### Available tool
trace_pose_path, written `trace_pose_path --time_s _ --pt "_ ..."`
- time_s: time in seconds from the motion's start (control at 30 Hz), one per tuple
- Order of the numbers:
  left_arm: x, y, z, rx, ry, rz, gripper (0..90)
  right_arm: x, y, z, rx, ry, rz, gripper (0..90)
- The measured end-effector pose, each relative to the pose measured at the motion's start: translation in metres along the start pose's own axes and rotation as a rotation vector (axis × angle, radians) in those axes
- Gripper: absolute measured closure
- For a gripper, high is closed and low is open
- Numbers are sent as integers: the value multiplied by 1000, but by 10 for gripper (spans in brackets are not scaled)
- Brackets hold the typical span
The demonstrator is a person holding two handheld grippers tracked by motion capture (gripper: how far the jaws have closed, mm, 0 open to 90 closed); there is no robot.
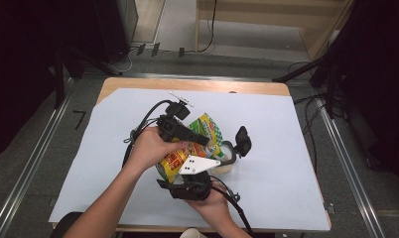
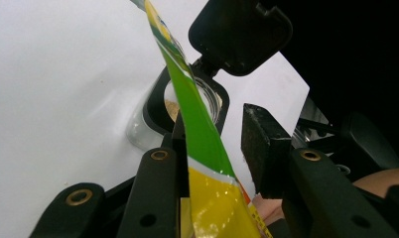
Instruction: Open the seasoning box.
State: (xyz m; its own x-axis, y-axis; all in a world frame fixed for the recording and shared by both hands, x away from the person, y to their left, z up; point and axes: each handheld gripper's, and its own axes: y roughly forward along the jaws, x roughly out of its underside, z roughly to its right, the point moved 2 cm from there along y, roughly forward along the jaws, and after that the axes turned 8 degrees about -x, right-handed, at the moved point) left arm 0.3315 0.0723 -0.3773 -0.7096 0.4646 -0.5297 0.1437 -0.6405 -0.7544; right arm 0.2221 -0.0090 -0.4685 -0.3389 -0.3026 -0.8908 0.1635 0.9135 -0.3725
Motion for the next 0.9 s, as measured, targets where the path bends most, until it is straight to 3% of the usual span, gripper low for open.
trace_pose_path --time_s 0.2,0.33,0.47,0.6,0.9 --pt "1 1 -1 3 2 -7 698 1 0 -2 17 -59 -21 550" --pt "1 3 -1 13 1 5 703 2 1 0 48 -61 -34 582" --pt "1 4 1 9 12 12 693 3 2 1 77 -32 -28 589" --pt "1 3 2 7 15 23 663 1 0 2 73 15 11 591" --pt "1 -1 3 15 13 40 610 -2 -3 5 53 60 56 594"
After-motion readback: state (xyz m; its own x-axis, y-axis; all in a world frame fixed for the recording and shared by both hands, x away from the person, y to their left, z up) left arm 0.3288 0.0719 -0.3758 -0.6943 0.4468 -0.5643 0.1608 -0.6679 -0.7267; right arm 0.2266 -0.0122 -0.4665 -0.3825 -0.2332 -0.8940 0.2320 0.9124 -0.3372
